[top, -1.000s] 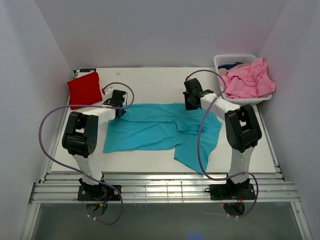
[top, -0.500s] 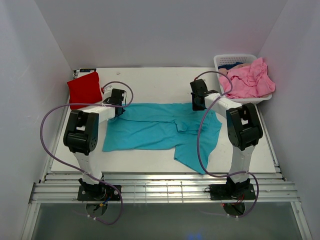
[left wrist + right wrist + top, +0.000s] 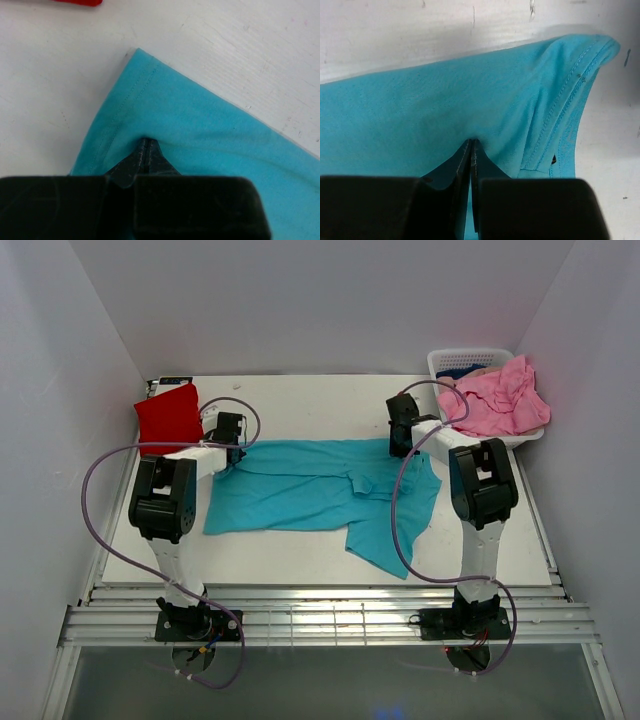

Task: Fold and stack the t-shirts
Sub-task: Fold the flattened tshirt in 1/3 of the way

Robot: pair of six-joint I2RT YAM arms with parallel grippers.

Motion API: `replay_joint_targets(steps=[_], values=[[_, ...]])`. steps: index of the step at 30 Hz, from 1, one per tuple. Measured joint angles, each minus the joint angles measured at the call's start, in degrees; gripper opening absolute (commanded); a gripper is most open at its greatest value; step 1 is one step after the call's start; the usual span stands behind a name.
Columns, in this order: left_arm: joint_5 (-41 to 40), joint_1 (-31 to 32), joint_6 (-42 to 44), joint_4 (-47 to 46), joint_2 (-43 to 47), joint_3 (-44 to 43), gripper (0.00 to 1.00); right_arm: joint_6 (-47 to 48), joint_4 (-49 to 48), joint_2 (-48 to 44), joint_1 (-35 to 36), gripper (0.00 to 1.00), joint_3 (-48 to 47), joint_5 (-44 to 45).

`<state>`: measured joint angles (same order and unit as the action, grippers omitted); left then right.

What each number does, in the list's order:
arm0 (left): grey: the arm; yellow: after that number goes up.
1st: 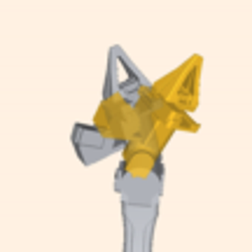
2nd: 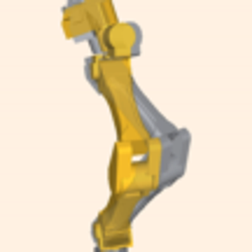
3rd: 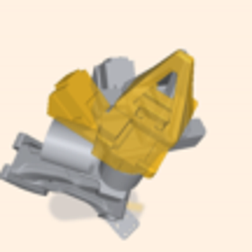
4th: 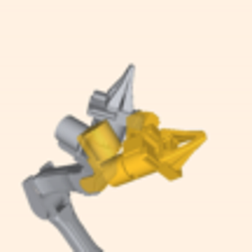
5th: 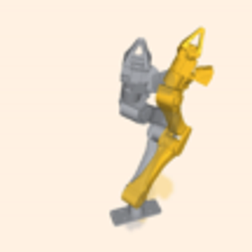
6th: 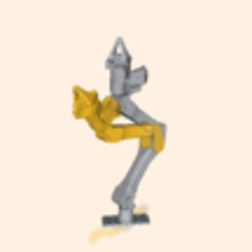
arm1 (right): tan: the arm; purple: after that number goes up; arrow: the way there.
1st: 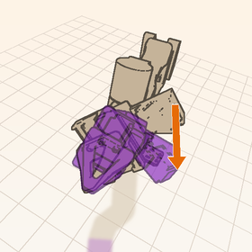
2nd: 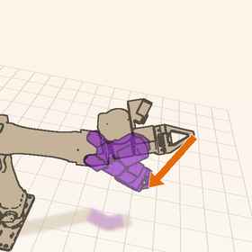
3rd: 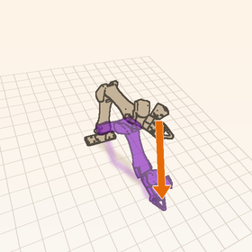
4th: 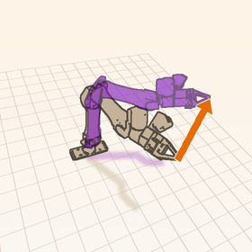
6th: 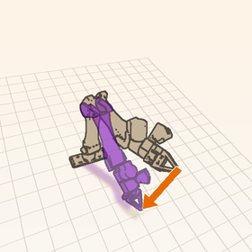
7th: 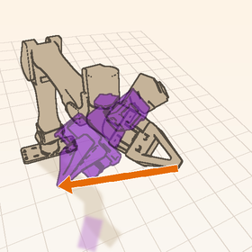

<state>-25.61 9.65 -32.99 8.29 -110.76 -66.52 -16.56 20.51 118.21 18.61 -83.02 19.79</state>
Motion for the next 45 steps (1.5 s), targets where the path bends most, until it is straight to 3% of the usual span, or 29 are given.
replay_joint_targets(steps=[15,19,21,22,24,26,27,29,35,45], values=[[2.3,-0.7,3.1,-2.6,-7.5,-9.5,0.00,2.0,-0.4,7.3,-2.4,0.08,-11.1,-2.6],[3.0,-0.7,5.3,-4.3,-8.0,-10.5,0.02,4.2,-3.2,2.9,-2.5,0.22,-5.0,-3.8],[3.0,-0.3,7.2,-5.9,-8.0,-11.2,0.10,5.6,-3.3,-2.0,-2.5,0.28,-0.7,-4.5],[2.9,-0.1,8.2,-6.8,-8.0,-11.8,0.25,6.1,-3.5,-5.0,-2.5,0.29,1.4,-4.8],[2.8,0.9,10.8,-8.5,-7.3,-13.2,0.46,6.7,-3.6,-11.1,-2.4,0.30,4.2,-5.4],[2.1,3.1,12.8,-10.2,-5.7,-14.4,0.62,7.0,-4.0,-16.1,-2.3,0.30,5.3,-6.3],[1.9,4.4,13.3,-10.8,-4.9,-14.9,0.64,7.1,-4.6,-18.2,-2.1,0.30,5.8,-6.8],[1.7,8.4,14.6,-12.2,-2.7,-15.9,0.64,7.2,-6.6,-21.5,-1.8,0.30,7.8,-8.2],[9.6,19.7,13.3,-13.0,0.9,-18.8,0.48,7.1,-8.3,-20.9,-0.1,0.27,15.8,-13.2],[25.7,22.3,12.2,-12.4,-5.0,-19.4,0.43,6.8,-9.4,-17.6,0.2,0.26,21.0,-17.0]])
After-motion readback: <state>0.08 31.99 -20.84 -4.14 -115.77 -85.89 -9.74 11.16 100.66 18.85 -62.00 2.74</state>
